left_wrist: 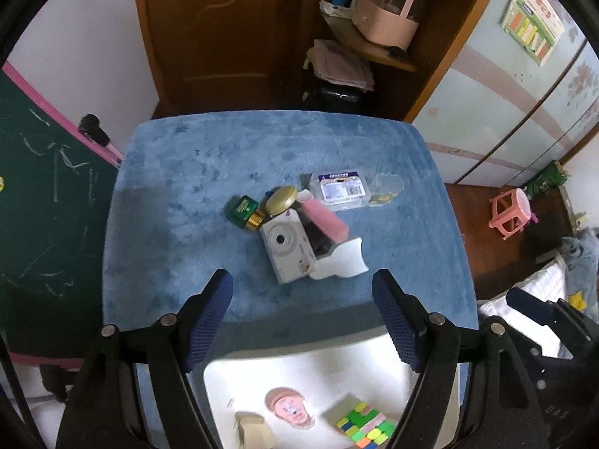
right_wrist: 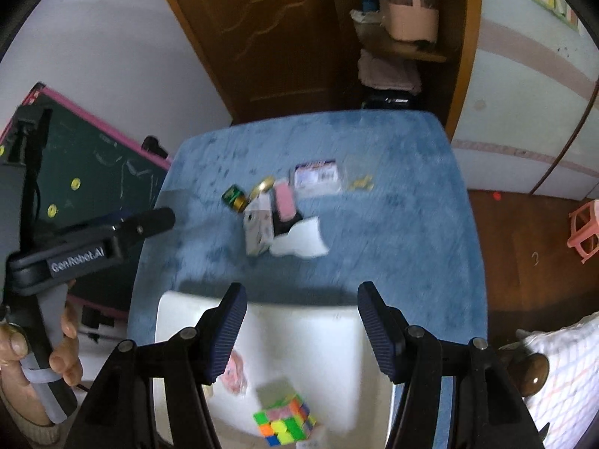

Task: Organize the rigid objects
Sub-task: 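Move both tools back toward the remaining items on the table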

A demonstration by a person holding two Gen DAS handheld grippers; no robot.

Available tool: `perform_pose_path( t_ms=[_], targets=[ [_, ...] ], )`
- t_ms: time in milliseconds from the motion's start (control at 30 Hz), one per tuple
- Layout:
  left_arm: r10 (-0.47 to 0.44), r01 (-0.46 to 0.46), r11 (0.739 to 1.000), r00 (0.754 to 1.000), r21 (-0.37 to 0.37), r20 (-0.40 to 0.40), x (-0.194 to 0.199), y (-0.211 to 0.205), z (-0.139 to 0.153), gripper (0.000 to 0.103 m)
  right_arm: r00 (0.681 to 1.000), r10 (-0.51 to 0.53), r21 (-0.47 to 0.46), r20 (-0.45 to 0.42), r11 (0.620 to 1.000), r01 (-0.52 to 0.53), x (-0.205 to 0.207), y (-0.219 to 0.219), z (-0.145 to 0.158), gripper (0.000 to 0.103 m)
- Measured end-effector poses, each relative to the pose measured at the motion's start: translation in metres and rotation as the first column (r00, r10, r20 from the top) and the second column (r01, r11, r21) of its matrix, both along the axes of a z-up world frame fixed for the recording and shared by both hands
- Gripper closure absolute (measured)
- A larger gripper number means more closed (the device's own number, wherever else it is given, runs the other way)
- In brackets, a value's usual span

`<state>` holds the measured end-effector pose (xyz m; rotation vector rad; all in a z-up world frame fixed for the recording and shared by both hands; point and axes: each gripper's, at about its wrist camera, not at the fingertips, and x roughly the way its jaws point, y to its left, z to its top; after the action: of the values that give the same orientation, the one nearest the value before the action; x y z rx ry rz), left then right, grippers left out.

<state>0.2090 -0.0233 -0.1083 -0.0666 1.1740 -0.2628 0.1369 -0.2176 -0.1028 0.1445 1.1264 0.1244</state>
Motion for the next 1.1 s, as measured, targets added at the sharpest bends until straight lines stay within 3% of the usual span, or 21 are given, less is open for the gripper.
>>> perform_pose_path(
  t_ms=[167,333,700,1100],
  targets=[
    [0.007,-0.011,0.998,0.998,-0.069,-0.061,0.028,0.004,-0.017,0.023,0.999,-0.039,-0.012,0.018,0.999,0.040,0.030,-0.011,0.008,0.041],
    [0.018,-0.039,0.991,0.986,-0.128,-0.164,0.051,0.009,-0.054,0.023,0.997,-0.068,-0.030,0.023,0.997,0.068,0.058,-0.019,0.006,0.041],
    [0.069,-0.156,0.964,0.929,-0.216,-0.364,0.078,0.023,-0.142,0.023,0.994,-0.099,-0.033,-0.041,0.995,0.097,0.112,-0.029,-0.032,0.041],
    [0.059,-0.185,0.950,0.897,-0.250,-0.438,0.082,0.009,-0.175,0.023,0.983,-0.139,-0.063,-0.123,0.989,0.132,0.159,-0.038,-0.085,0.041]
  ],
)
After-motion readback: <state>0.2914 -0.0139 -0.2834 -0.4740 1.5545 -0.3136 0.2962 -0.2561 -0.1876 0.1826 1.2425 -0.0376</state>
